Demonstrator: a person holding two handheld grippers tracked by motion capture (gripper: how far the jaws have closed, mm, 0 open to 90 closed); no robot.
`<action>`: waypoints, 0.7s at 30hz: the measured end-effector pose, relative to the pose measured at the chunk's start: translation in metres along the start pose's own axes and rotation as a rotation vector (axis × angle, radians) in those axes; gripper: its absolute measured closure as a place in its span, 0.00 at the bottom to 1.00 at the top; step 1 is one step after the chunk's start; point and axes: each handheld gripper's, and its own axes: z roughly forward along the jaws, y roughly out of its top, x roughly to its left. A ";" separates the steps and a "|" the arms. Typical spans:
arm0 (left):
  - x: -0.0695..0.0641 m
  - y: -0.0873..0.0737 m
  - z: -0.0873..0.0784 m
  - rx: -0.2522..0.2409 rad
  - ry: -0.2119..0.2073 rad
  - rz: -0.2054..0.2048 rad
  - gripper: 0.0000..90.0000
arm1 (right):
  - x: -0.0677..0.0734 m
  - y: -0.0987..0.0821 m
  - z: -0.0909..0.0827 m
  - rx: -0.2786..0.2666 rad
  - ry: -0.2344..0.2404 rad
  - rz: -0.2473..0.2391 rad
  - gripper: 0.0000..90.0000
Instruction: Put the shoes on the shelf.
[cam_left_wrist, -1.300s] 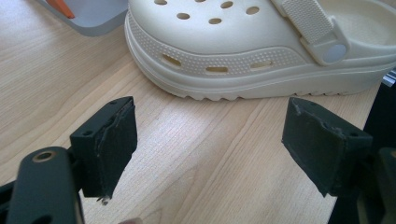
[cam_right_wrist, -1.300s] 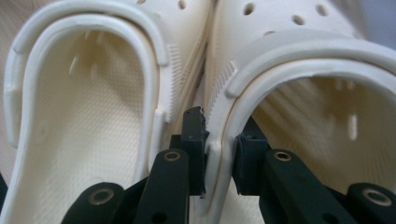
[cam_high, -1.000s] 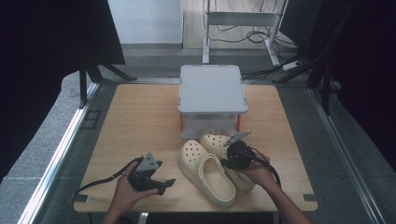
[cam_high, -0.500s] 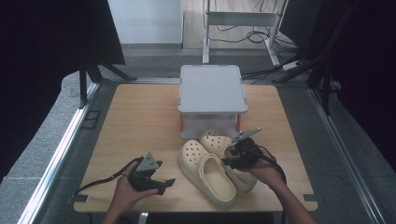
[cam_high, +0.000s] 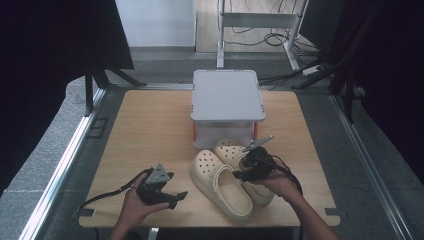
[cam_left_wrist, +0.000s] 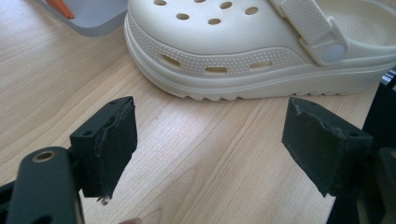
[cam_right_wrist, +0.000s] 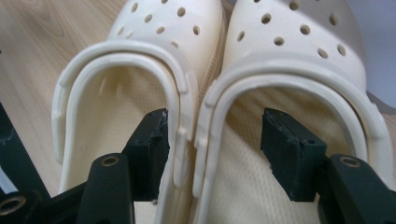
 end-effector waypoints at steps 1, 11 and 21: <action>0.000 0.000 0.001 0.002 0.000 0.001 0.20 | -0.001 0.001 0.003 -0.006 0.010 0.007 0.48; 0.000 0.000 0.001 0.004 0.001 0.002 0.20 | 0.003 0.010 0.029 0.042 0.025 0.000 0.58; 0.000 0.000 0.000 0.004 0.002 0.004 0.20 | 0.008 0.022 0.038 0.212 -0.009 -0.014 0.65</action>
